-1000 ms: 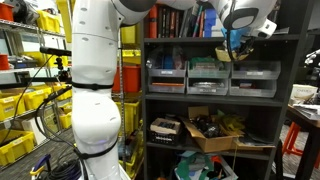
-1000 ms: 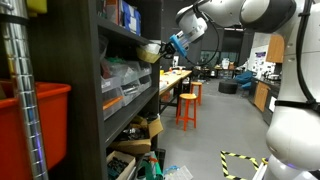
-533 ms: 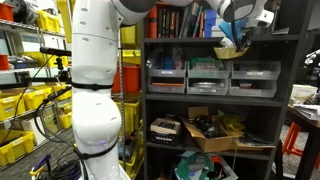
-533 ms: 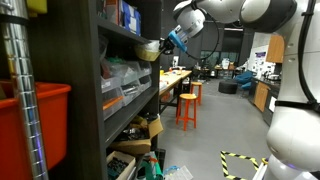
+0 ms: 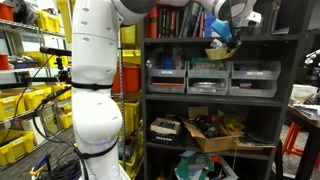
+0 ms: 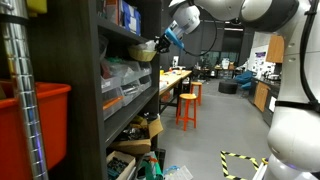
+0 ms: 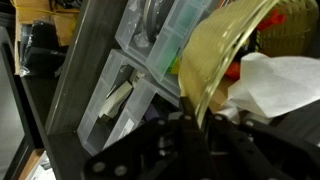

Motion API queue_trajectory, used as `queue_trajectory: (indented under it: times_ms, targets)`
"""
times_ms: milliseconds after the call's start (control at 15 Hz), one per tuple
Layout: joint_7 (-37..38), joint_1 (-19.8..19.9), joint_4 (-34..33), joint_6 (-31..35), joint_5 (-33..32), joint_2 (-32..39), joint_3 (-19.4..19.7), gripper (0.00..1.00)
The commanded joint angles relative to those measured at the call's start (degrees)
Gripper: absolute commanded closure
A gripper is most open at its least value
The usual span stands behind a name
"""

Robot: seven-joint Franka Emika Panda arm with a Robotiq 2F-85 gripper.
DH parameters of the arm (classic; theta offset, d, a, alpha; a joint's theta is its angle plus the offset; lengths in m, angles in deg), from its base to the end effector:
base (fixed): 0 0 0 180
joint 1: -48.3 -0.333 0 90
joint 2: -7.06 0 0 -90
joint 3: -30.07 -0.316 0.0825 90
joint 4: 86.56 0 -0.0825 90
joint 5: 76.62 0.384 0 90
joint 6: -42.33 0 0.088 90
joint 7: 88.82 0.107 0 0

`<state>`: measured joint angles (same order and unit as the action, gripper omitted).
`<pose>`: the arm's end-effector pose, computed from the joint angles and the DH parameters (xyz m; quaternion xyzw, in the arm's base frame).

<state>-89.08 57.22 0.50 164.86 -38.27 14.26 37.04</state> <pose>0.6234 -0.1442 0.6467 -0.8959 0.2252 -0.2722 0.2693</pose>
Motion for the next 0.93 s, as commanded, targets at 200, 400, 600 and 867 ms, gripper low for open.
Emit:
queue_trajectory:
  times_ms: [200, 400, 600, 867]
  targets:
    - [0.41, -2.13, -0.03, -0.51, -4.55, 0.13, -2.45, 0.98]
    - [0.65, -2.67, 0.49, 0.26, -5.41, 0.42, -3.09, 0.98]
    - [0.6, -2.77, 0.54, 0.59, -5.06, 0.94, -3.41, 0.98]
    - [0.8, -2.22, -0.18, 0.58, -4.17, 1.02, -3.14, 0.98]
